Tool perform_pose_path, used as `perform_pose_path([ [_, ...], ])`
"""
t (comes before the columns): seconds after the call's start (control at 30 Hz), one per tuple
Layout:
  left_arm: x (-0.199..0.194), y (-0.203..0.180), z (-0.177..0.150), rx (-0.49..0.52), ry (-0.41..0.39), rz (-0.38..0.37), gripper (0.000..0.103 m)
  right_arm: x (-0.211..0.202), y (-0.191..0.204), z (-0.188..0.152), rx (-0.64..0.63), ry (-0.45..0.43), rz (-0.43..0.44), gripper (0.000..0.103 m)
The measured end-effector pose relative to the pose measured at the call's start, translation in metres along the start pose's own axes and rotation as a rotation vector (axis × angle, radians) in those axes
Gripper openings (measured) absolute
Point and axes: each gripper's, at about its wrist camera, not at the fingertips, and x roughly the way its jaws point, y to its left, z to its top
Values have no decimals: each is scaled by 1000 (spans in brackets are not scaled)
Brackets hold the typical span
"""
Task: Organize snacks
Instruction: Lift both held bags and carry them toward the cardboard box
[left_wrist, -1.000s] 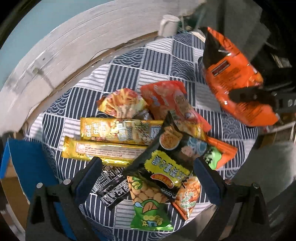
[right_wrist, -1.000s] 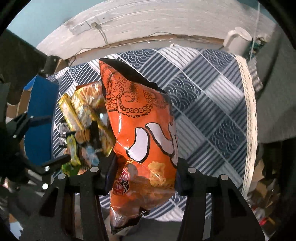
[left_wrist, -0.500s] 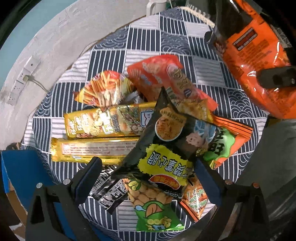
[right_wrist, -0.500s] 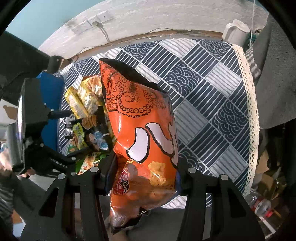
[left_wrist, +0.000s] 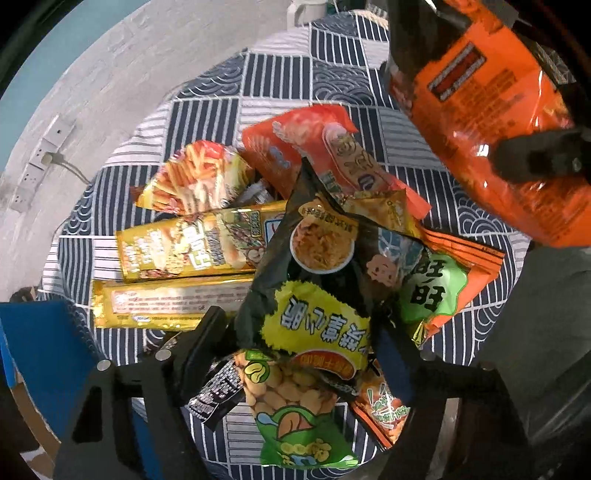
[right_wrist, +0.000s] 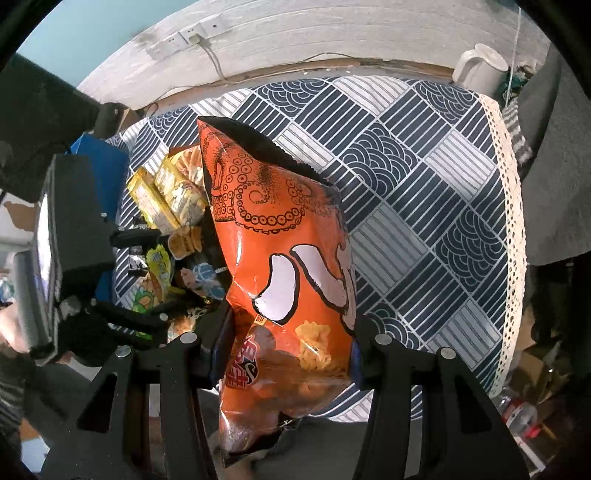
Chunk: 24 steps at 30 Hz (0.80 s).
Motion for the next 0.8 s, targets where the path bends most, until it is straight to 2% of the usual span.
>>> perform_pose_path([
  [0.17, -20, 6, -4, -22, -32, 41, 72, -6, 9, 1, -28, -19, -29, 50],
  [0.23, -27, 8, -7, -36, -39, 36, 70, -10, 14, 2, -38, -31, -34, 50],
  [0.47, -51, 17, -20, -103, -81, 64, 70, -27, 29, 6, -62, -74, -34, 50],
  [0.8, -97, 49, -44, -259, -161, 102, 70, -50, 65, 15, -112, -125, -7, 50],
])
